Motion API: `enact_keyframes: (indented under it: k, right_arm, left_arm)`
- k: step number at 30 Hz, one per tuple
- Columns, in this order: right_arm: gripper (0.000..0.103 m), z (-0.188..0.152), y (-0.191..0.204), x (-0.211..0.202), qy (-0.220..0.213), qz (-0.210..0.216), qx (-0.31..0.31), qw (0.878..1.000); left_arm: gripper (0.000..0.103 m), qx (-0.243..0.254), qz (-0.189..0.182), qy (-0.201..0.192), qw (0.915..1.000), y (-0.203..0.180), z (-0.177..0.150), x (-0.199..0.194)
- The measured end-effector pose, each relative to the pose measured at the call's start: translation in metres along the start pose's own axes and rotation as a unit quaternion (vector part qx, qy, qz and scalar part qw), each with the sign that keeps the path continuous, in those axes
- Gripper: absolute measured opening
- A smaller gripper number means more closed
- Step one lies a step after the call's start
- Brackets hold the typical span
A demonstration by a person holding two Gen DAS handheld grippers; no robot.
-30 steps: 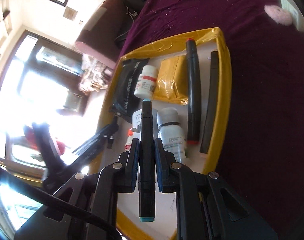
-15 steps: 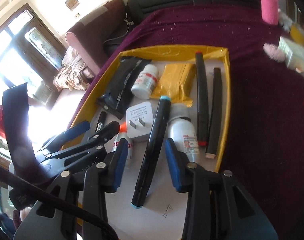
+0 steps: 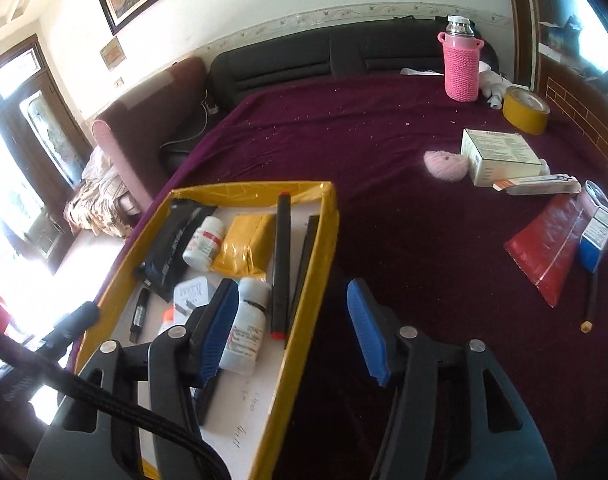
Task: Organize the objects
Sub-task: 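Carry USB stick and marker into the box lid and open both grippers, then move both grippers back over the remaining items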
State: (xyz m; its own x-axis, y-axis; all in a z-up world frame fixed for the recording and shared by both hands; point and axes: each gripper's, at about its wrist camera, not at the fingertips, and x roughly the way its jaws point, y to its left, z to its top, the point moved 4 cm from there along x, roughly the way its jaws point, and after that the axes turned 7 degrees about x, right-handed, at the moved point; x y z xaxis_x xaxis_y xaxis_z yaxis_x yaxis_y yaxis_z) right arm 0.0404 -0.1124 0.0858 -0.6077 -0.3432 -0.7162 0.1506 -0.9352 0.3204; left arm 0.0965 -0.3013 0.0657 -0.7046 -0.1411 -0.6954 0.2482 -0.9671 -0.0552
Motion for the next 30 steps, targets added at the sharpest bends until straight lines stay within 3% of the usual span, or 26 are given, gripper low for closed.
enact_keyframes:
  k: [4,9,20,30]
  right_arm:
    - [0.056,-0.008,-0.005,-0.007,-0.003,-0.005,-0.014,1.0]
    - [0.061,-0.017,-0.023,-0.037,-0.044,-0.019,-0.043,0.998]
    - [0.063,-0.02,-0.083,-0.055,-0.048,-0.02,0.0,0.999]
    - [0.063,-0.013,-0.12,-0.067,-0.054,-0.014,0.039,0.998]
  left_arm:
    - [0.072,0.029,0.045,-0.028,0.9981,-0.018,-0.002,-0.019]
    - [0.072,0.063,0.069,-0.053,0.9943,-0.047,-0.003,-0.039]
    - [0.072,0.106,0.06,-0.043,0.9916,-0.112,-0.012,-0.043]
    - [0.072,0.133,0.066,-0.046,0.9879,-0.139,-0.011,-0.049]
